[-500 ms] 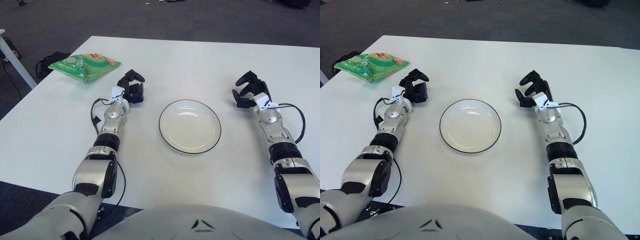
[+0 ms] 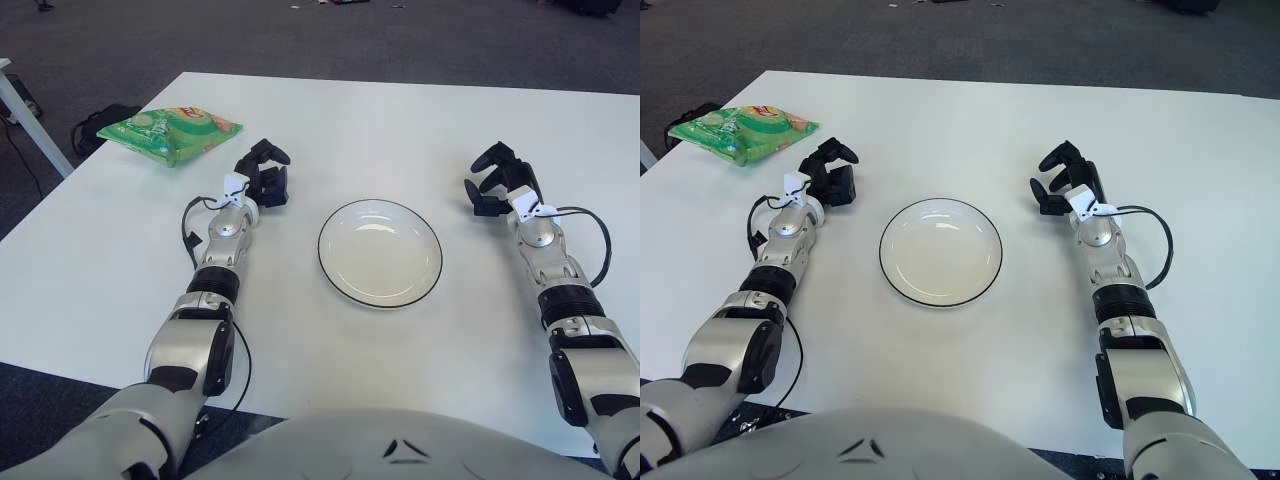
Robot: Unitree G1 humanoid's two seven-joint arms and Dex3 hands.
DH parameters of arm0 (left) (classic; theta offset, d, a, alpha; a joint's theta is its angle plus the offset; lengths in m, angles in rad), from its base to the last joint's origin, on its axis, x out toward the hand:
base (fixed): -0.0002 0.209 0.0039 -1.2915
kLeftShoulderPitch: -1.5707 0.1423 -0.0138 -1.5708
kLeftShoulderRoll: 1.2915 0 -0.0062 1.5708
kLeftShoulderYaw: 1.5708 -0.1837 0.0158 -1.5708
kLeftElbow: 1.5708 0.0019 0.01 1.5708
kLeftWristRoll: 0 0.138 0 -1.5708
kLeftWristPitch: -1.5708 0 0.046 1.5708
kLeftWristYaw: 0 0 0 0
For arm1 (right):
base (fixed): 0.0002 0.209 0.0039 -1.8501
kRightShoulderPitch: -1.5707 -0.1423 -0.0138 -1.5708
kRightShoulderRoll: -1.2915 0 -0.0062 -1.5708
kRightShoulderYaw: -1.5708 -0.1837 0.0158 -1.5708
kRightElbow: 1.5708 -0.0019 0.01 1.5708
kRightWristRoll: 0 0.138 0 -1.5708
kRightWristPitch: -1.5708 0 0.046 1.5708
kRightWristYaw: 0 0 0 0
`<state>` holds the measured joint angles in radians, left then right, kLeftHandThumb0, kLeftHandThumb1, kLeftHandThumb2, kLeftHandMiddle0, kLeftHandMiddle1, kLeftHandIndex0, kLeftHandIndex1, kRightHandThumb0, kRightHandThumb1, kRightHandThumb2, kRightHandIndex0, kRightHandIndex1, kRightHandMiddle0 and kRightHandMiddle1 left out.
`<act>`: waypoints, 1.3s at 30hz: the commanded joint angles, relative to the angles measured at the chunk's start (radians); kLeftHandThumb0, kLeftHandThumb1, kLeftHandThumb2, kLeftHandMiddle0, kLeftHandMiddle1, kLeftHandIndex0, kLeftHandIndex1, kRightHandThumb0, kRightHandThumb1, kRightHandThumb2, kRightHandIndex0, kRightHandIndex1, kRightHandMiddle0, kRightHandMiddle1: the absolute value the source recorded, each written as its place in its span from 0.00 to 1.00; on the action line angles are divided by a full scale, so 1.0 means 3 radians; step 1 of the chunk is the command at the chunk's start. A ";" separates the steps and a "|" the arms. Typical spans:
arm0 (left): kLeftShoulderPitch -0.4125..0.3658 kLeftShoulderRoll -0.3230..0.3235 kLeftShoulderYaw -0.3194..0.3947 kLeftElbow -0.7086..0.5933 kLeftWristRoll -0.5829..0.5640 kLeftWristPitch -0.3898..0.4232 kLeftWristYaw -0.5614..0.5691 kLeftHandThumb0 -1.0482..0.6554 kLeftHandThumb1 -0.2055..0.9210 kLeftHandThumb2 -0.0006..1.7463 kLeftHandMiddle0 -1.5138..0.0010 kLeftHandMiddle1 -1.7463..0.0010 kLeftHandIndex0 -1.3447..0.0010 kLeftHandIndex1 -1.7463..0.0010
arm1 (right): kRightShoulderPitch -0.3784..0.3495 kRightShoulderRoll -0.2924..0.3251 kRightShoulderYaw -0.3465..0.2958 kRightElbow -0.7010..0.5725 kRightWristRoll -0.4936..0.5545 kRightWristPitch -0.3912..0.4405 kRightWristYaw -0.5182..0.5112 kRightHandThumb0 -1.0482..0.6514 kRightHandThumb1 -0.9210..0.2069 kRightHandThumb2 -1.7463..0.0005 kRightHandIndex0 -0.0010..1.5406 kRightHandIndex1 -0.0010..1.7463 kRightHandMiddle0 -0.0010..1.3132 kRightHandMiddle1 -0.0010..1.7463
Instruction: Put the snack into the plate.
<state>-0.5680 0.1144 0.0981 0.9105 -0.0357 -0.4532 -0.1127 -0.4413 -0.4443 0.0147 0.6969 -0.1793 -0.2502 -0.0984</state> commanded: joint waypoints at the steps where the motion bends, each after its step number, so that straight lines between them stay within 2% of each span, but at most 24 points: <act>1: 0.0296 -0.0047 -0.0026 0.0190 0.0022 0.0028 -0.0037 0.35 0.54 0.69 0.34 0.00 0.60 0.00 | 0.0267 0.0064 0.0092 0.0154 -0.0091 0.0214 0.0102 0.61 0.49 0.28 0.40 0.98 0.25 1.00; 12: 0.0295 -0.0031 -0.0036 0.0203 0.0048 0.0003 -0.0015 0.35 0.55 0.69 0.34 0.00 0.60 0.00 | 0.0270 0.0071 0.0104 0.0144 -0.0111 0.0219 0.0080 0.61 0.51 0.27 0.41 0.97 0.25 1.00; 20: 0.0303 0.0011 -0.0082 0.0230 0.0192 -0.0197 0.0181 0.35 0.55 0.68 0.34 0.00 0.60 0.00 | 0.0278 0.0072 0.0115 0.0132 -0.0127 0.0217 0.0072 0.61 0.51 0.27 0.41 0.97 0.26 1.00; 24: 0.0294 0.0066 -0.0098 0.0287 0.0312 -0.0372 0.0410 0.35 0.54 0.69 0.31 0.00 0.60 0.00 | 0.0282 0.0073 0.0127 0.0120 -0.0140 0.0219 0.0062 0.61 0.51 0.27 0.41 0.97 0.26 1.00; 28: 0.0261 0.0171 -0.0124 0.0367 0.0433 -0.0430 0.0598 0.35 0.54 0.69 0.27 0.00 0.60 0.00 | 0.0289 0.0075 0.0132 0.0104 -0.0143 0.0223 0.0066 0.61 0.51 0.27 0.41 0.97 0.26 1.00; 36: 0.0268 0.0307 -0.0263 0.0388 0.0853 -0.0649 0.1349 0.35 0.55 0.69 0.22 0.00 0.60 0.00 | 0.0289 0.0078 0.0151 0.0087 -0.0183 0.0235 0.0056 0.61 0.52 0.26 0.42 0.96 0.27 1.00; 39: 0.0261 0.0345 -0.0278 0.0386 0.0923 -0.0704 0.1506 0.35 0.55 0.68 0.22 0.00 0.60 0.00 | 0.0281 0.0083 0.0151 0.0097 -0.0192 0.0237 0.0056 0.61 0.52 0.26 0.42 0.96 0.27 1.00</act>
<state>-0.5852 0.2083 0.0268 0.9714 0.2081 -0.6391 0.2900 -0.4321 -0.4409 0.0337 0.6734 -0.2135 -0.2499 -0.1068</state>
